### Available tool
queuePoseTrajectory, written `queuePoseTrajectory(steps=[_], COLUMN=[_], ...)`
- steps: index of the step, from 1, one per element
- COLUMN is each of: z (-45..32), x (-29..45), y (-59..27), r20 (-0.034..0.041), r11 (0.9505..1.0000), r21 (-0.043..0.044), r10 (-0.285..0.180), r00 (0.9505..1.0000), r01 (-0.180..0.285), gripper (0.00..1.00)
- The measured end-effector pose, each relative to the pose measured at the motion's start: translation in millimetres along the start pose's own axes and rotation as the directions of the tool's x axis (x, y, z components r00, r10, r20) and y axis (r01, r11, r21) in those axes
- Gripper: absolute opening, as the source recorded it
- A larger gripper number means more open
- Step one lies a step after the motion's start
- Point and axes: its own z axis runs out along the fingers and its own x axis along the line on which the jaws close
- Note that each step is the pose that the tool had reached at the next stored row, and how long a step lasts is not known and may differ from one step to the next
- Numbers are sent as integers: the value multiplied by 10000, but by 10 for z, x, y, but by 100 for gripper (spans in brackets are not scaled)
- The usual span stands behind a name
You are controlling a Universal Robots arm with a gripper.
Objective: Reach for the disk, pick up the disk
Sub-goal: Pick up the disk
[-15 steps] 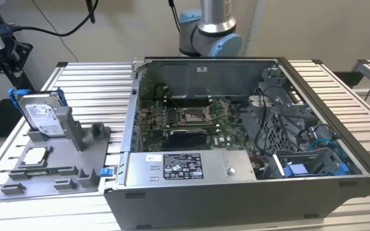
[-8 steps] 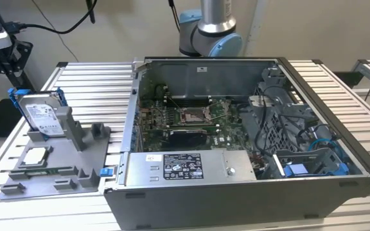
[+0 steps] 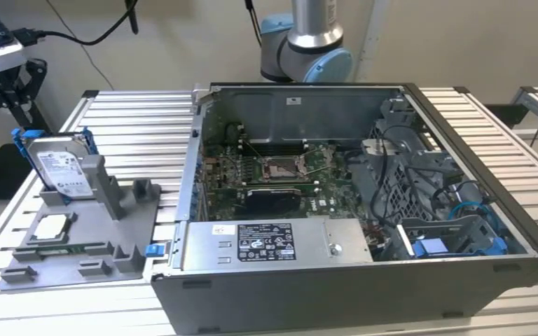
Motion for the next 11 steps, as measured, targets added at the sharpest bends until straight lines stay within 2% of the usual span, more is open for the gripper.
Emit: queuePoseTrajectory(steps=[3, 6, 11], z=[0, 0, 0], x=[0, 0, 0], y=[0, 0, 0], r20=[-21, -40, -75], r11=[9985, 9941, 9801], r21=[-4, -9, -20], r10=[-544, -1081, -1984], r00=[9985, 9941, 9801], r01=[544, 1081, 1984], gripper=[0, 0, 0])
